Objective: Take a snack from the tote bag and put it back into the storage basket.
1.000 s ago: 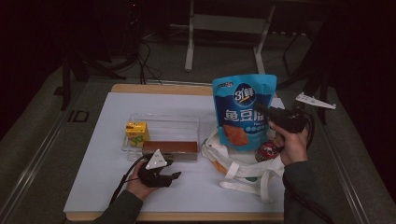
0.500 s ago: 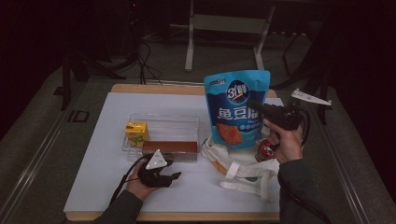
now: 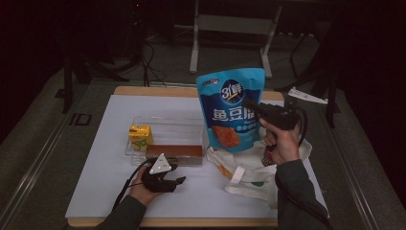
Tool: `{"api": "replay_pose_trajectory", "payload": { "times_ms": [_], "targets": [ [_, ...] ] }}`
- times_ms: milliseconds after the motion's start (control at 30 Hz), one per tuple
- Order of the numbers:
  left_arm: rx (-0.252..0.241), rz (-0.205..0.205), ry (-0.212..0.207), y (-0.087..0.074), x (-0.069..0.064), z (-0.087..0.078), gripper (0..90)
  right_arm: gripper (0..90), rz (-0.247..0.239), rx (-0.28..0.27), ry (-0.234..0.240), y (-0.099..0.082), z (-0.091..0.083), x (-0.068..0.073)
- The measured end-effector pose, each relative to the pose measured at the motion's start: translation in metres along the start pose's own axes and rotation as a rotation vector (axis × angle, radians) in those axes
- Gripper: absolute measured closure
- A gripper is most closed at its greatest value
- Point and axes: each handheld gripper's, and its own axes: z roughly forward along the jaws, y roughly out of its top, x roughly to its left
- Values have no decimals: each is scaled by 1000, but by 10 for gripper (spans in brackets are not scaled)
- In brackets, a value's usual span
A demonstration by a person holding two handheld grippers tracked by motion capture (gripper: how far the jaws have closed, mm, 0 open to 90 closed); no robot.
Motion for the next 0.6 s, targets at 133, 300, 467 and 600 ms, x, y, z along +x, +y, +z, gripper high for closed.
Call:
{"api": "replay_pose_trajectory", "payload": {
  "times_ms": [133,300,467,600],
  "targets": [
    [-2,-2,1,0,0,0,424,885,3,3,16,1,9,3],
    [-7,-9,-2,0,1,0,423,885,2,9,31,2,20,8],
    [-6,-10,-3,0,1,0,423,884,0,15,41,4,29,12],
    [-6,-9,-3,0,1,0,423,885,4,16,47,5,35,14]
  ]
}}
